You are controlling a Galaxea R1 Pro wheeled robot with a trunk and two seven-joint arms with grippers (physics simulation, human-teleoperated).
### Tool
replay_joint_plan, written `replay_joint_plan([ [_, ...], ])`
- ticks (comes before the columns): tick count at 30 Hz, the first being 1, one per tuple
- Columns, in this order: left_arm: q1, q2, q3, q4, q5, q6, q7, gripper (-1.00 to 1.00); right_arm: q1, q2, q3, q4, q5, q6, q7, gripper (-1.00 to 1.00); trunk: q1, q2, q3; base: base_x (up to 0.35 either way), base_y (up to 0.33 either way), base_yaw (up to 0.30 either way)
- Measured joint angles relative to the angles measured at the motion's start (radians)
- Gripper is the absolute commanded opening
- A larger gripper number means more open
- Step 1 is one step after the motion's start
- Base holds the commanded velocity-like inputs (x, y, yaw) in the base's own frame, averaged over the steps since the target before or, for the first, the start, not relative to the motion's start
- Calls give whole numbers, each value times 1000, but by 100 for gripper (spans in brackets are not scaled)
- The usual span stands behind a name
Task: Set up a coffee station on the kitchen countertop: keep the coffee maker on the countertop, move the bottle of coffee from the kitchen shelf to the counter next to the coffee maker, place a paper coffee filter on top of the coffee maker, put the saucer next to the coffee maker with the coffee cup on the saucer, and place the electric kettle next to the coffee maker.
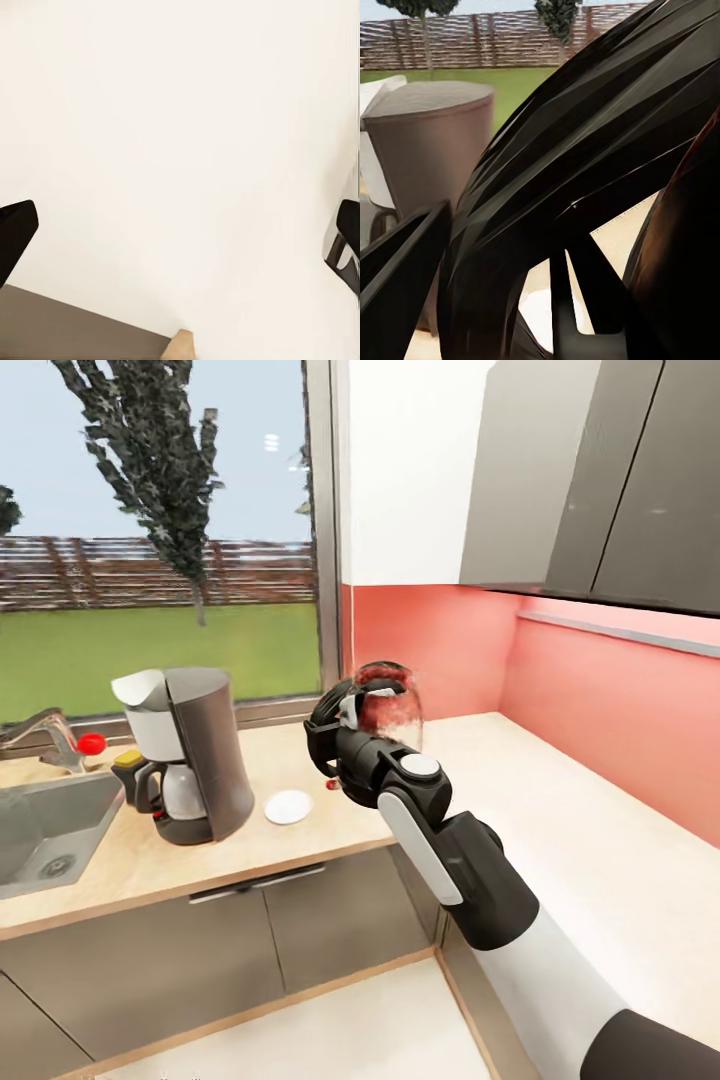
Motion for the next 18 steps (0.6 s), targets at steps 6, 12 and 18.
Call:
replay_joint_plan([
  [6, 0, -3, 0, 0, 0, 0, 0, 100, 0, -3, 2, 0, 2, 0, 0, -100, 0, 0, -1, 23, -13, 51],
  [12, 0, -2, 0, 0, 1, 0, 0, 100, 0, -5, 2, 0, 4, 1, 0, -100, 0, 0, -1, 2, -1, 4],
  [18, 0, -2, 0, 0, 1, 0, 0, 100, 0, -5, 1, 0, 4, 0, 0, -100, 0, 0, -1, 0, 0, 0],
])
